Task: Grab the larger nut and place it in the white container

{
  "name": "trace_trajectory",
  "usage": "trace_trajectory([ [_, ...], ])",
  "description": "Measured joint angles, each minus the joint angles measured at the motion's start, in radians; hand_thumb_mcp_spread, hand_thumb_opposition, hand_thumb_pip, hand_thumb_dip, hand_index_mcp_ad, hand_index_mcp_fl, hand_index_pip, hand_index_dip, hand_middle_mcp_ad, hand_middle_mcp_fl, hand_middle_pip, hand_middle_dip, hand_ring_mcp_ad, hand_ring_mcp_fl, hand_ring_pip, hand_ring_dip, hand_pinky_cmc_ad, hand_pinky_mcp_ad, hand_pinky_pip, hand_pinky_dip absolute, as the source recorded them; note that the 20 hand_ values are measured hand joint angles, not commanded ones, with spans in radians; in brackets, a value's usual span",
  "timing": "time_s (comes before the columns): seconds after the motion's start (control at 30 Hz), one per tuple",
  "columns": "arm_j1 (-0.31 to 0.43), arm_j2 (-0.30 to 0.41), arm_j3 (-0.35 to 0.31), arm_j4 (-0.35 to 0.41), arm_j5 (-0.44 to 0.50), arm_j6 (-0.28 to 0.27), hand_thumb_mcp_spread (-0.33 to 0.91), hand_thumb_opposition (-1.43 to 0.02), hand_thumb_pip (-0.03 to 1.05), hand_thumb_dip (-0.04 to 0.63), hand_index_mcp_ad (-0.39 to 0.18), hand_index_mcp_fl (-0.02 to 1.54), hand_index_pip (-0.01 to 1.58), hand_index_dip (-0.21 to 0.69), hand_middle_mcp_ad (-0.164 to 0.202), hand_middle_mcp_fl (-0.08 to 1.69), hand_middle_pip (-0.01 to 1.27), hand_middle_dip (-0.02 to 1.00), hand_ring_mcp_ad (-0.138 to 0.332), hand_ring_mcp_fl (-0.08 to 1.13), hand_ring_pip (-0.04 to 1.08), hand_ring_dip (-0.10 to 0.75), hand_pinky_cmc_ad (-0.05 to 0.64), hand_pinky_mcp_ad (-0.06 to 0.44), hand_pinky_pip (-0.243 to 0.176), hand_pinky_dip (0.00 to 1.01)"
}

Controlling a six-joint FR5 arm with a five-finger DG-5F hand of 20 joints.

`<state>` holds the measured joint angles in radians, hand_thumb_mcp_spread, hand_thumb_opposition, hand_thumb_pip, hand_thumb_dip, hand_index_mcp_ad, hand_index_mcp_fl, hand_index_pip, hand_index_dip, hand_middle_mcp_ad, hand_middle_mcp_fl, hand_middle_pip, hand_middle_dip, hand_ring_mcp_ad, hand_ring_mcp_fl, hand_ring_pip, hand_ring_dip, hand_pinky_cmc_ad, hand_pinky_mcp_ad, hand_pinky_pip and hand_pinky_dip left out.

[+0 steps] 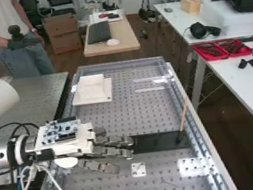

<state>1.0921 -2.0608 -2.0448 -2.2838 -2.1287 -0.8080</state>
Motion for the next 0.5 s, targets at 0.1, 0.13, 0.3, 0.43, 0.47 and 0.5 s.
trace_trajectory([
  [0.1, 0.001, -0.002, 0.001, 0.0, -0.001, 0.0, 0.38, -0.92, 0.7, 0.178, -0.148, 0.33, 1.52, 0.016, 0.07, 0.0, 0.14, 0.18, 0.164, 0.0, 0.17, 0.124, 0.365, 0.302, -0.11, 0.59],
  [0.13, 0.001, -0.003, 0.001, 0.0, 0.0, 0.001, 0.39, -0.93, 0.7, 0.182, -0.147, 0.33, 1.52, 0.014, 0.07, 0.0, 0.14, 0.18, 0.161, 0.0, 0.17, 0.124, 0.365, 0.302, -0.106, 0.59],
  [0.3, 0.001, -0.003, 0.003, -0.004, -0.001, 0.0, 0.39, -0.92, 0.7, 0.176, -0.147, 0.33, 1.52, 0.017, 0.07, 0.01, 0.14, 0.18, 0.161, 0.0, 0.17, 0.124, 0.365, 0.302, -0.106, 0.59],
  [0.43, 0.001, 0.001, 0.003, -0.004, -0.002, 0.002, 0.38, -0.93, 0.68, 0.176, -0.147, 0.35, 1.5, 0.014, 0.066, 0.0, 0.14, 0.18, 0.161, 0.0, 0.17, 0.124, 0.353, 0.304, -0.106, 0.59],
  [0.47, 0.001, 0.002, 0.003, -0.003, -0.002, 0.003, 0.38, -0.95, 0.68, 0.176, -0.147, 0.38, 1.5, 0.012, 0.07, 0.0, 0.14, 0.18, 0.161, 0.0, 0.17, 0.124, 0.353, 0.302, -0.106, 0.59],
  [0.5, 0.001, 0.006, 0.003, 0.0, -0.003, 0.006, 0.38, -0.96, 0.67, 0.175, -0.15, 0.39, 1.49, 0.012, 0.07, 0.0, 0.14, 0.18, 0.162, 0.0, 0.17, 0.124, 0.353, 0.302, -0.106, 0.59],
])
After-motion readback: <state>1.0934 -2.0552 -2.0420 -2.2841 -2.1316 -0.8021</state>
